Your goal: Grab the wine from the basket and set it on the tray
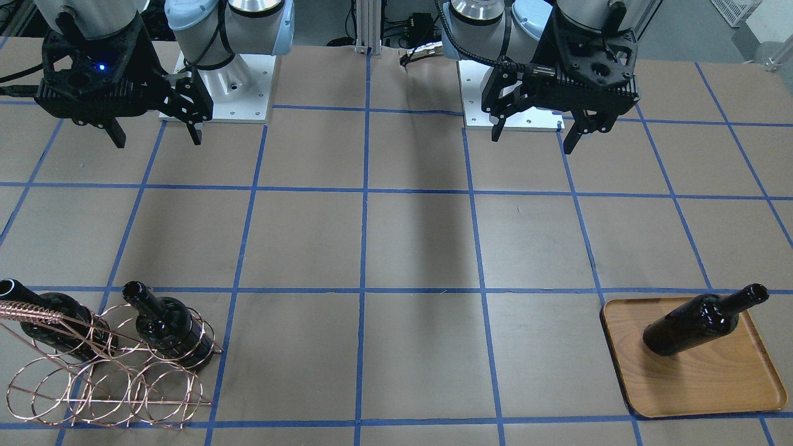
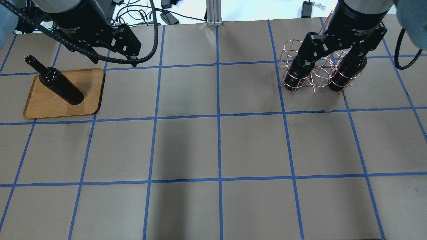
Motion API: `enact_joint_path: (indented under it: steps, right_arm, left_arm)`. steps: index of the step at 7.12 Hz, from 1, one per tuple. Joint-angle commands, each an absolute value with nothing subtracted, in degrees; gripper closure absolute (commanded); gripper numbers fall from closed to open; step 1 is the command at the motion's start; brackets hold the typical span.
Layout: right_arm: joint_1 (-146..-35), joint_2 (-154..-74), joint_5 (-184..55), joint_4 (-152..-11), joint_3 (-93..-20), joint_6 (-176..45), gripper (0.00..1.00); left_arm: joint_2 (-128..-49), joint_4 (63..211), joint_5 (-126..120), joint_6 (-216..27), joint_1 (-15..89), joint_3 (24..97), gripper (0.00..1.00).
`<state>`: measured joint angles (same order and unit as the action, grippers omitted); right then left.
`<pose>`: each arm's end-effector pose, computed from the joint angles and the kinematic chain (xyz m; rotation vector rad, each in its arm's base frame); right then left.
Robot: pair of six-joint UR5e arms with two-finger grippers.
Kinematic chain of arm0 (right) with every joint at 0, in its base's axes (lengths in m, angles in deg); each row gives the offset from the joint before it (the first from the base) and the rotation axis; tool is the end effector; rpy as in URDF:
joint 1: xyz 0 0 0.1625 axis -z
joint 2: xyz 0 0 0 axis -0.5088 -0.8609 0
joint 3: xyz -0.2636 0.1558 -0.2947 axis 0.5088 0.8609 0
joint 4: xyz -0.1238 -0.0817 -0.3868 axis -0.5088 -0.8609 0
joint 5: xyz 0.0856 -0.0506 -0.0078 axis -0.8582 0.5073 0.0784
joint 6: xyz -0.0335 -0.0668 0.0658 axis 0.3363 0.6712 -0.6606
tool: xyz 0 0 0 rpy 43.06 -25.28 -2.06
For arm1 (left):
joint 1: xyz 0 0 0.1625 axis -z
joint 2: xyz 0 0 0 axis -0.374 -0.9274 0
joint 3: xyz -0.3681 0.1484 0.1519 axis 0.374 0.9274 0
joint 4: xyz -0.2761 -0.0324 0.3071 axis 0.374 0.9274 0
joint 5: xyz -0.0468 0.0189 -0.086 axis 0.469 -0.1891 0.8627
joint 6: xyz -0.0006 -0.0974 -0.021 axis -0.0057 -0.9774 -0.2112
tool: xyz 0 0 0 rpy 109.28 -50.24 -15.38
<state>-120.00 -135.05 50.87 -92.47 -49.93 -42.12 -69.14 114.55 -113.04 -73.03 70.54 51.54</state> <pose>0.1242 -0.4870 0.5235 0.1781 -3.0923 0.0519 -0.1577 -0.4898 0.5488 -0.2560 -3.1029 0.1212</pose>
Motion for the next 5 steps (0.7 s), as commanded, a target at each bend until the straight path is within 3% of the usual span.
enact_joint_path:
  steps: [1, 5]
  right_arm:
    - [-120.0, -135.0, 50.9, -92.6, -49.9, -42.4, 0.0]
    - [-119.9, -135.0, 50.8, -93.9, -49.9, -42.1, 0.0]
  left_arm:
    - [-69.0, 114.4, -113.1, -73.0, 70.7, 52.5, 0.0]
    - [-68.3, 114.4, -112.6, -73.3, 70.7, 53.1, 0.0]
